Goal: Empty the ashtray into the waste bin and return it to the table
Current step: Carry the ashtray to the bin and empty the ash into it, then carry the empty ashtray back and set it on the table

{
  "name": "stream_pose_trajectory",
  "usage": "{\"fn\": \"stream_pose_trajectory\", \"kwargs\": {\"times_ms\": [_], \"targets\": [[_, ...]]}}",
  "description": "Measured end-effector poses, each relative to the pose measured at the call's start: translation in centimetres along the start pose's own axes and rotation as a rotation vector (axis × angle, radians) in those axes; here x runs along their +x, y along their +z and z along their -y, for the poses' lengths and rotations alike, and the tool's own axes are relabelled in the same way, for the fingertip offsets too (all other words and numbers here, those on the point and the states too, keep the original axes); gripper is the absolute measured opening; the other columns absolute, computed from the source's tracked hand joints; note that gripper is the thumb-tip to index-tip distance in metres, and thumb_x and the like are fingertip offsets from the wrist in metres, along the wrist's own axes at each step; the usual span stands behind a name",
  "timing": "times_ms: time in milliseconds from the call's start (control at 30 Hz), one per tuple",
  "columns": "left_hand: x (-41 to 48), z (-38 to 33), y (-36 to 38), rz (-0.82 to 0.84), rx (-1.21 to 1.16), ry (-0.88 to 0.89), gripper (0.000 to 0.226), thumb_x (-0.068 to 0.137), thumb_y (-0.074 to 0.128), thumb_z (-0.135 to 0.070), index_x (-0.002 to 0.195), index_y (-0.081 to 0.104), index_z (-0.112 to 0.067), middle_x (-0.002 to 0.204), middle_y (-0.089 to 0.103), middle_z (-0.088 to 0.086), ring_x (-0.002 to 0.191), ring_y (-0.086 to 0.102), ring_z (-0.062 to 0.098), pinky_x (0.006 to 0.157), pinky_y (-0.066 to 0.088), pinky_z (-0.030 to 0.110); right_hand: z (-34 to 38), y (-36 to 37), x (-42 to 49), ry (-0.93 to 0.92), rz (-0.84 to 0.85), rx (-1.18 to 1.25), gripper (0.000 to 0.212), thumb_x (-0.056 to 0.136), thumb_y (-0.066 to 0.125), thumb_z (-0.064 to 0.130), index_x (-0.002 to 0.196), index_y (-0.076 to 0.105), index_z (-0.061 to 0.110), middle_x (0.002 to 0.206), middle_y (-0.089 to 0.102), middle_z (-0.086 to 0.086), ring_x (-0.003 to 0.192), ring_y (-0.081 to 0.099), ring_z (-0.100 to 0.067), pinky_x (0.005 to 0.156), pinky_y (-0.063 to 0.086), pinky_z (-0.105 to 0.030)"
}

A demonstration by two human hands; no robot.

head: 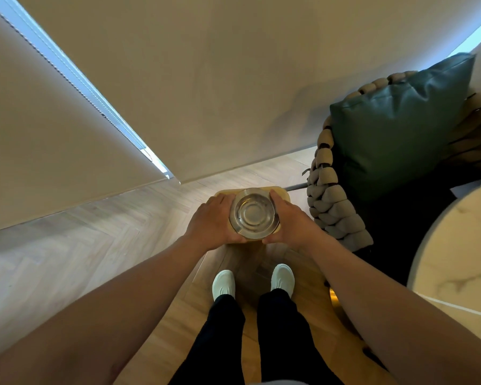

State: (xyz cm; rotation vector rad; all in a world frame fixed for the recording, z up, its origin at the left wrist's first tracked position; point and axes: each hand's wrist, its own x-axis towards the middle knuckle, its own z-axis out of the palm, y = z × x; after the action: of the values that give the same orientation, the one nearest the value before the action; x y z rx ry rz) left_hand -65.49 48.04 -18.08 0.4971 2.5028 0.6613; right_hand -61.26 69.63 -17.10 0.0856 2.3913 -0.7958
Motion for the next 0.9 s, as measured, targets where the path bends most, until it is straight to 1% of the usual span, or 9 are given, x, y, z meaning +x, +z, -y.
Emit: {"fn": "stream_pose_trajectory", "kwargs": {"times_ms": [100, 233, 400, 500, 633, 700, 800, 900], "targets": [[-2.2, -0.9, -1.4, -0.002, 0.031, -0.001, 0.105, 0.052, 0.083, -0.068, 0.138, 0.041, -0.025, 0.133, 0.054, -0.003, 0.118, 0.053, 0.020, 0.097, 0.047, 0.040, 1.7, -0.6, -2.2, 0.007, 0.002, 0.008, 0.127, 0.066, 0.089, 0.039, 0.157, 0.001, 0.025, 0.149, 0.046, -0.006, 0.128, 0.053, -0.029, 0.102, 0.050, -0.046], [-5.5, -2.0, -3.0, 0.017, 0.065, 0.004, 0.105, 0.055, 0.085, -0.061, 0.140, 0.039, -0.021, 0.132, 0.053, 0.000, 0.117, 0.052, 0.023, 0.093, 0.046, 0.037, 3.6, -0.9, -5.5, 0.018, -0.001, 0.022, 0.129, 0.063, 0.090, 0.039, 0.156, 0.002, 0.027, 0.146, 0.048, -0.006, 0.126, 0.055, -0.028, 0.102, 0.050, -0.046], [-9.0, -3.1, -4.7, 0.013, 0.080, 0.047, 0.101, 0.055, 0.086, -0.060, 0.137, 0.041, -0.022, 0.128, 0.055, -0.001, 0.113, 0.053, 0.021, 0.091, 0.047, 0.037, 5.3, -0.4, -9.1, 0.011, -0.022, 0.059, 0.128, 0.061, 0.090, 0.040, 0.156, 0.005, 0.029, 0.149, 0.048, -0.003, 0.129, 0.054, -0.026, 0.104, 0.050, -0.047], [-10.6, -3.4, -5.2, 0.028, 0.091, 0.067, 0.102, 0.055, 0.086, -0.060, 0.138, 0.040, -0.022, 0.129, 0.055, -0.001, 0.113, 0.053, 0.021, 0.090, 0.048, 0.037, 5.7, 0.5, -10.6, 0.005, -0.054, 0.061, 0.128, 0.058, 0.091, 0.042, 0.154, 0.008, 0.028, 0.144, 0.052, -0.002, 0.126, 0.055, -0.025, 0.103, 0.051, -0.046], [-12.3, -3.2, -5.1, 0.037, 0.097, 0.087, 0.104, 0.056, 0.086, -0.060, 0.141, 0.039, -0.022, 0.134, 0.054, -0.002, 0.116, 0.054, 0.019, 0.092, 0.046, 0.034, 6.1, 2.2, -12.0, -0.009, -0.083, 0.067, 0.118, 0.058, 0.092, 0.042, 0.147, 0.015, 0.032, 0.135, 0.059, 0.001, 0.118, 0.061, -0.023, 0.098, 0.055, -0.043], [-13.0, -3.0, -4.9, 0.046, 0.095, 0.098, 0.104, 0.056, 0.086, -0.060, 0.141, 0.040, -0.022, 0.134, 0.054, -0.002, 0.116, 0.054, 0.019, 0.092, 0.046, 0.033, 6.2, 3.0, -12.6, -0.012, -0.092, 0.099, 0.113, 0.058, 0.092, 0.041, 0.144, 0.018, 0.034, 0.133, 0.059, 0.003, 0.118, 0.061, -0.022, 0.098, 0.055, -0.044], [-13.8, -2.9, -4.5, 0.077, 0.091, 0.118, 0.101, 0.056, 0.087, -0.059, 0.139, 0.041, -0.023, 0.131, 0.055, -0.003, 0.113, 0.055, 0.017, 0.089, 0.046, 0.030, 6.1, 4.1, -13.7, -0.006, -0.099, 0.127, 0.116, 0.057, 0.092, 0.041, 0.145, 0.016, 0.035, 0.135, 0.057, 0.002, 0.121, 0.058, -0.022, 0.099, 0.054, -0.046], [-14.3, -3.2, -4.1, 0.116, 0.114, 0.164, 0.099, 0.056, 0.088, -0.059, 0.136, 0.042, -0.024, 0.130, 0.056, -0.003, 0.110, 0.056, 0.016, 0.089, 0.049, 0.031, 5.8, 5.4, -15.0, 0.018, -0.131, 0.154, 0.117, 0.057, 0.093, 0.039, 0.146, 0.017, 0.032, 0.134, 0.057, 0.001, 0.120, 0.059, -0.021, 0.098, 0.054, -0.044]]}}
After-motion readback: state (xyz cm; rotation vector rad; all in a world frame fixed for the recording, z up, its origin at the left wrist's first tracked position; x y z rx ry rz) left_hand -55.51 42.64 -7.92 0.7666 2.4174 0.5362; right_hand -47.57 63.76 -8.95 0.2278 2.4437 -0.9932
